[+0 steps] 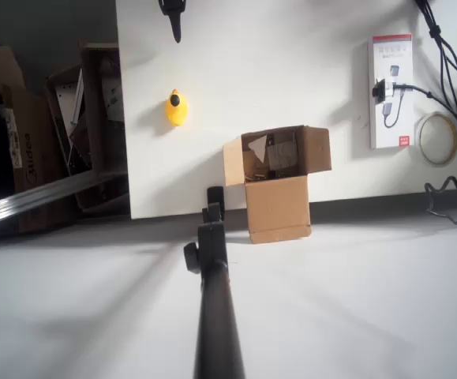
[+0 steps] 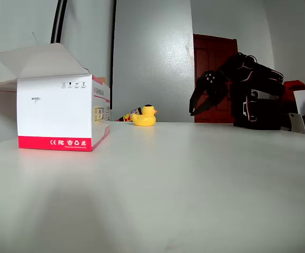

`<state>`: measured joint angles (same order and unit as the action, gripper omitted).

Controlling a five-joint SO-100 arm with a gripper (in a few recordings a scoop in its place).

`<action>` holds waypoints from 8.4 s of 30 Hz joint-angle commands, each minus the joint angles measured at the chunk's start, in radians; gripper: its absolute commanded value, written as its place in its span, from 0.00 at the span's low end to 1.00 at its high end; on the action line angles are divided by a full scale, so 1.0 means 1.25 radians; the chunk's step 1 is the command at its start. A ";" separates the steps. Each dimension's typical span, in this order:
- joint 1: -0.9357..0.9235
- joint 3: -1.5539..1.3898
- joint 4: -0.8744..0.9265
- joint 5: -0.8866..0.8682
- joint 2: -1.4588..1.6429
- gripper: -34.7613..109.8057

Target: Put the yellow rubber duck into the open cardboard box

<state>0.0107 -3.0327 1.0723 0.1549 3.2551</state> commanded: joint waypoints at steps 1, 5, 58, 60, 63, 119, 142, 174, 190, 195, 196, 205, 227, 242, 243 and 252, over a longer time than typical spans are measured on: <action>-0.005 -0.010 -0.006 -0.006 0.004 0.24; -0.005 -0.010 -0.006 -0.006 0.004 0.24; -0.005 -0.010 -0.006 -0.006 0.004 0.24; -0.005 -0.010 -0.006 -0.006 0.004 0.24; -0.005 -0.010 -0.006 -0.006 0.004 0.24; -0.107 0.632 0.010 0.120 -0.681 0.29; -0.050 0.702 -0.180 0.103 -1.006 0.41; -0.032 0.794 -0.276 0.067 -1.257 0.41; -0.045 0.796 -0.277 0.071 -1.258 0.33; -0.045 0.796 -0.277 0.070 -1.258 0.32; -0.045 0.796 -0.277 0.067 -1.258 0.31; -0.029 0.796 -0.254 0.066 -1.203 0.29; 0.196 1.134 -0.066 0.054 -1.163 0.26; 0.307 1.460 -0.067 0.011 -1.415 0.26; 0.312 1.474 -0.067 0.011 -1.427 0.26; 0.361 1.577 -0.069 0.007 -1.527 0.26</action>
<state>0.4387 -1.1351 0.9879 0.1733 1.3530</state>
